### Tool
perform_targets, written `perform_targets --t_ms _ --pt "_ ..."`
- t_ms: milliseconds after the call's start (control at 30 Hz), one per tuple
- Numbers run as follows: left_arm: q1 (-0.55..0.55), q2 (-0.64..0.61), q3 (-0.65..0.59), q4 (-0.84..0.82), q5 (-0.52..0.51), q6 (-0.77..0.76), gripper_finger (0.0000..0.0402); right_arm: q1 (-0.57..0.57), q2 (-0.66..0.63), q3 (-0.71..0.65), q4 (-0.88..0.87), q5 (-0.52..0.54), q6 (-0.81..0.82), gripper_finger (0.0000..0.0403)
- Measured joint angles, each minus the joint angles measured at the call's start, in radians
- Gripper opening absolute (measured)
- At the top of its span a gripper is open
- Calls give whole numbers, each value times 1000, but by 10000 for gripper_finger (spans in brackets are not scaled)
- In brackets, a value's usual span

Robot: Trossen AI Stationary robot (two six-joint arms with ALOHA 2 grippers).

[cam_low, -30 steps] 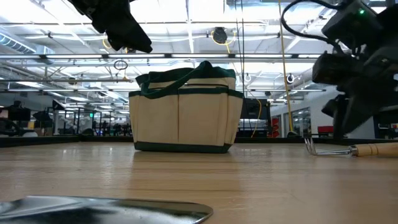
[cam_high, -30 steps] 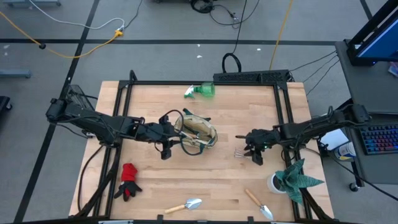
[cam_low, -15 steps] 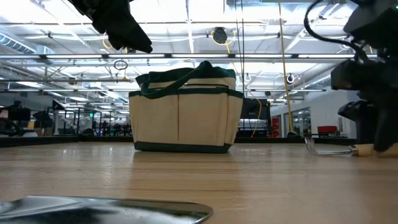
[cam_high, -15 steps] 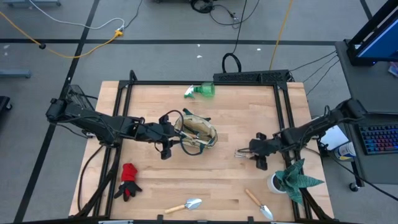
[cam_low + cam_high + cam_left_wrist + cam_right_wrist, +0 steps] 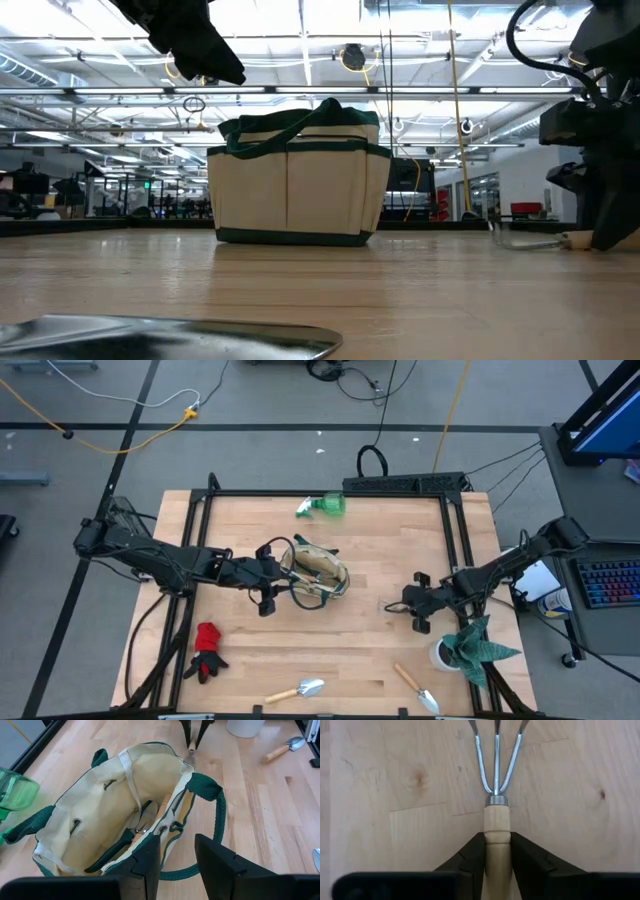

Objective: Pick & Place Garden tools in Gardening bag
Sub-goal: Put the brown hand rake into the brown gardening bag

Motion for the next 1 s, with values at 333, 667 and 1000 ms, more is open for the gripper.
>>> perform_targets --t_ms 333,667,1000 --pt "0 0 0 2 0 1 127 -1 -5 -36 124 45 -67 61" --pt "0 0 0 10 0 1 127 -51 -23 -41 346 73 -276 63" --pt "0 0 0 19 0 6 127 -108 -23 -40 473 78 -387 64"
